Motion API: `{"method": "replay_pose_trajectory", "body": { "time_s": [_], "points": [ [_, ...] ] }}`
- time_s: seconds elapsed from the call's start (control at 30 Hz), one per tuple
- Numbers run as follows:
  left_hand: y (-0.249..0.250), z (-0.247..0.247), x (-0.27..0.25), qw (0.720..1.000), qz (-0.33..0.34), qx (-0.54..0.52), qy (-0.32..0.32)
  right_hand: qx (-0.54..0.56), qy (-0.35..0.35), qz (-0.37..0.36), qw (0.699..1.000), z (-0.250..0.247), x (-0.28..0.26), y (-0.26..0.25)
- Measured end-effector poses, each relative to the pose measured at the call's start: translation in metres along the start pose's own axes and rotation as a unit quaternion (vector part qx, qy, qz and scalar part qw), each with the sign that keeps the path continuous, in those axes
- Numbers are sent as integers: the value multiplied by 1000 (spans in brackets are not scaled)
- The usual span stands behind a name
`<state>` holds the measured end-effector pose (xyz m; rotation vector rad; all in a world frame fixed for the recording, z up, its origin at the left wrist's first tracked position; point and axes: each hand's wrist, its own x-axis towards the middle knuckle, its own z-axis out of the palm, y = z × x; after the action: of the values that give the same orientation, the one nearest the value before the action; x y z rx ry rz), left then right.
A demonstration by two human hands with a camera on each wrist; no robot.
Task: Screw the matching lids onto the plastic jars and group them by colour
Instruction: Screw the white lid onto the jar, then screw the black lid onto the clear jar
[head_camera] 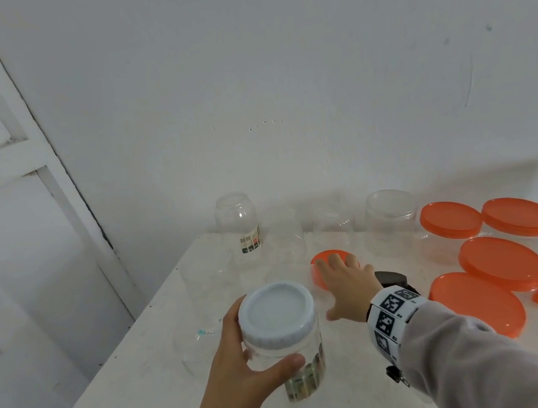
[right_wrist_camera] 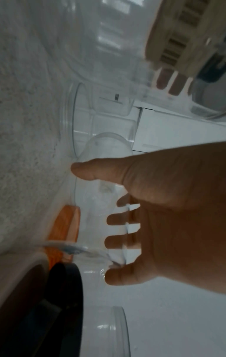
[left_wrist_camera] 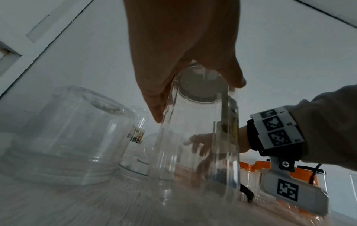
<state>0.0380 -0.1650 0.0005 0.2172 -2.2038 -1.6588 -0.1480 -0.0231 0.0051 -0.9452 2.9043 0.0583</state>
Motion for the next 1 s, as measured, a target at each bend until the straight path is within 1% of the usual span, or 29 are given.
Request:
{"method": "replay_pose_trajectory", "body": {
  "time_s": [0.07, 0.13, 0.23, 0.3, 0.37, 0.43, 0.53, 0.63, 0.73, 0.83, 0.93, 1.0],
  "points": [
    [1, 2, 1, 1000, 5, 2, 0, 74, 11, 12, 997, -5, -2, 4],
    [4, 3, 2, 1000, 12, 3, 1, 152, 27, 23, 988, -11, -6, 10],
    [11, -1, 5, 1000, 24, 1, 20, 229, 49, 32, 972, -16, -13, 19],
    [22, -11, 9, 998, 34, -19, 40, 274, 59, 33, 959, -18, -20, 26],
    [37, -26, 14, 995, 53, -49, 72, 313, 66, 30, 947, -19, -27, 33],
    [51, -48, 24, 988, 88, -63, 106, 342, 70, 27, 937, -18, -34, 39],
    [63, -82, 42, 980, 128, -70, 134, 394, 66, 21, 916, -17, -42, 44],
    [65, -107, 55, 964, 147, -28, 220, 420, 63, 10, 905, -14, -51, 48],
    [53, -128, 64, 954, 113, 47, 274, 442, 62, -11, 895, -11, -60, 50],
    [34, -143, 71, 939, 77, 118, 315, 438, 56, -26, 897, -7, -68, 51],
    [14, -146, 77, 929, 37, 163, 330, 441, 51, -32, 895, -5, -78, 51],
    [1, -144, 78, 929, 13, 170, 330, 444, 44, -29, 895, -5, -84, 51]
  ]
}}
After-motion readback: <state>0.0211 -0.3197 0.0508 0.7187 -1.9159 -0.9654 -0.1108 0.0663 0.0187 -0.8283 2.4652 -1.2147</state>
